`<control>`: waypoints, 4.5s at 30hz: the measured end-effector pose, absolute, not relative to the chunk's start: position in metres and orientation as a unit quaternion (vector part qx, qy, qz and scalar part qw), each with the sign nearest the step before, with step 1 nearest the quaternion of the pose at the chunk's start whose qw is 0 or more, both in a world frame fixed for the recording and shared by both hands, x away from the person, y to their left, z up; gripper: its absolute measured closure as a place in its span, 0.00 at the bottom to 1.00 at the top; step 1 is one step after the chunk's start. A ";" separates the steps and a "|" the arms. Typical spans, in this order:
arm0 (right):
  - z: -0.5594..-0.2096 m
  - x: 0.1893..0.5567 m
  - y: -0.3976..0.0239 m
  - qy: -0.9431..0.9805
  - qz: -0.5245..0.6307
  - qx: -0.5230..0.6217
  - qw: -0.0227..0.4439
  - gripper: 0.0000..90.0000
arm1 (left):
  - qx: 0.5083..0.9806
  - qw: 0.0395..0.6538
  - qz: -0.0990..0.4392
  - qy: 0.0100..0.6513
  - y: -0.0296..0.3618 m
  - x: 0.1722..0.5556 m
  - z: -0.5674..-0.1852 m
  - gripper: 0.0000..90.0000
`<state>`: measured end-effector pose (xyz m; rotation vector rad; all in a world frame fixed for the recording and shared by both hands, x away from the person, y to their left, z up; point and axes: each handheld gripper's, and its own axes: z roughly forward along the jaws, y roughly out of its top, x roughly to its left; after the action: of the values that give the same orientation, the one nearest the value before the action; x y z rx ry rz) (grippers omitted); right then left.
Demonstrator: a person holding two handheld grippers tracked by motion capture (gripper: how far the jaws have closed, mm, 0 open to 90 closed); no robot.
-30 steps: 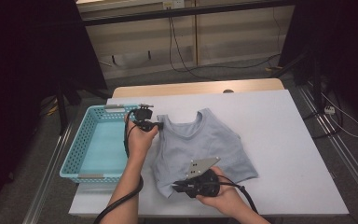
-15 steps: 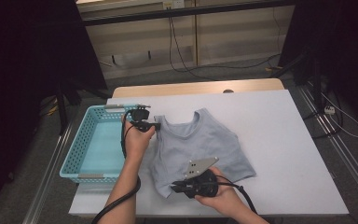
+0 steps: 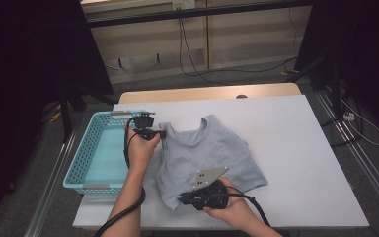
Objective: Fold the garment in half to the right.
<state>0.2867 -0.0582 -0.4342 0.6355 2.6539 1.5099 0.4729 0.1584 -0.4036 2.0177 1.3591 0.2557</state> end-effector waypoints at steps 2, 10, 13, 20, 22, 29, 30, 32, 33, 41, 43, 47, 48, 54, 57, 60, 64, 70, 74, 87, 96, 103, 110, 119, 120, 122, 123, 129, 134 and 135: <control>-0.434 0.287 -0.058 0.851 0.485 0.202 0.011 0.94 | 0.774 0.341 0.099 0.524 0.159 0.472 -0.404 0.98; -0.433 0.287 -0.055 0.852 0.485 0.199 0.008 0.94 | 0.772 0.342 0.098 0.527 0.161 0.472 -0.404 0.98; -0.432 0.288 -0.055 0.851 0.486 0.198 0.008 0.94 | 0.772 0.340 0.097 0.528 0.161 0.472 -0.403 0.98; -0.432 0.288 -0.055 0.852 0.485 0.197 0.008 0.94 | 0.772 0.339 0.092 0.529 0.160 0.472 -0.398 0.97; -0.431 0.287 -0.055 0.851 0.486 0.197 0.008 0.94 | 0.772 0.339 0.091 0.529 0.160 0.472 -0.396 0.98; -0.430 0.287 -0.054 0.850 0.489 0.196 0.007 0.94 | 0.770 0.340 0.091 0.533 0.162 0.470 -0.393 0.98; -0.429 0.286 -0.053 0.849 0.490 0.196 0.007 0.94 | 0.769 0.339 0.092 0.534 0.162 0.470 -0.392 0.98; -0.428 0.286 -0.053 0.849 0.491 0.195 0.008 0.94 | 0.770 0.337 0.093 0.533 0.161 0.470 -0.392 0.98; -0.428 0.286 -0.054 0.848 0.492 0.195 0.008 0.94 | 0.770 0.337 0.092 0.534 0.161 0.470 -0.392 0.98; -0.426 0.286 -0.055 0.846 0.496 0.197 0.008 0.94 | 0.769 0.336 0.091 0.536 0.161 0.470 -0.388 0.98; -0.426 0.286 -0.055 0.845 0.498 0.196 0.008 0.94 | 0.769 0.336 0.090 0.536 0.162 0.470 -0.386 0.98; -0.424 0.285 -0.055 0.842 0.503 0.195 0.008 0.94 | 0.766 0.335 0.092 0.541 0.165 0.470 -0.385 0.98; -0.423 0.285 -0.055 0.841 0.504 0.196 0.008 0.94 | 0.765 0.334 0.091 0.543 0.166 0.470 -0.385 0.98; -0.422 0.284 -0.058 0.837 0.510 0.199 0.007 0.94 | 0.765 0.329 0.091 0.546 0.166 0.470 -0.388 0.98; -0.421 0.284 -0.060 0.835 0.513 0.198 0.010 0.94 | 0.767 0.326 0.092 0.546 0.163 0.471 -0.388 0.98; -0.420 0.284 -0.063 0.832 0.517 0.203 0.011 0.94 | 0.766 0.325 0.090 0.546 0.161 0.472 -0.388 0.98; -0.419 0.284 -0.066 0.829 0.519 0.207 0.011 0.94 | 0.766 0.325 0.089 0.547 0.158 0.473 -0.387 0.98; -0.416 0.284 -0.076 0.822 0.526 0.217 0.015 0.94 | 0.767 0.329 0.085 0.545 0.152 0.476 -0.387 0.98; -0.415 0.284 -0.083 0.819 0.528 0.227 0.019 0.94 | 0.766 0.334 0.082 0.543 0.149 0.477 -0.386 0.98; -0.417 0.283 -0.105 0.812 0.526 0.251 0.032 0.94 | 0.772 0.345 0.080 0.528 0.138 0.477 -0.378 0.97; -0.416 0.283 -0.114 0.808 0.526 0.260 0.039 0.94 | 0.775 0.350 0.084 0.520 0.130 0.478 -0.374 0.97; -0.417 0.282 -0.121 0.807 0.524 0.266 0.045 0.94 | 0.777 0.353 0.083 0.515 0.124 0.479 -0.374 0.97; -0.419 0.280 -0.130 0.805 0.522 0.278 0.052 0.94 | 0.779 0.357 0.081 0.509 0.118 0.481 -0.374 0.97; -0.421 0.279 -0.142 0.800 0.518 0.296 0.061 0.94 | 0.785 0.361 0.077 0.498 0.107 0.484 -0.374 0.97; -0.421 0.279 -0.143 0.799 0.518 0.297 0.061 0.94 | 0.785 0.362 0.077 0.497 0.105 0.485 -0.374 0.97; -0.422 0.279 -0.145 0.799 0.517 0.301 0.062 0.94 | 0.785 0.363 0.076 0.495 0.103 0.485 -0.374 0.97; -0.422 0.279 -0.145 0.799 0.517 0.302 0.062 0.94 | 0.787 0.363 0.076 0.493 0.101 0.485 -0.374 0.97; -0.423 0.278 -0.150 0.800 0.512 0.307 0.065 0.94 | 0.789 0.364 0.075 0.489 0.096 0.486 -0.374 0.97; -0.424 0.277 -0.154 0.798 0.511 0.312 0.065 0.93 | 0.791 0.364 0.075 0.487 0.093 0.487 -0.374 0.97; -0.424 0.277 -0.155 0.798 0.511 0.312 0.066 0.93 | 0.791 0.365 0.075 0.486 0.092 0.487 -0.373 0.97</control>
<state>0.2774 -0.1546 -0.4241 0.9426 2.4080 1.5399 0.4867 0.0923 -0.3734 2.0331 1.2503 0.1916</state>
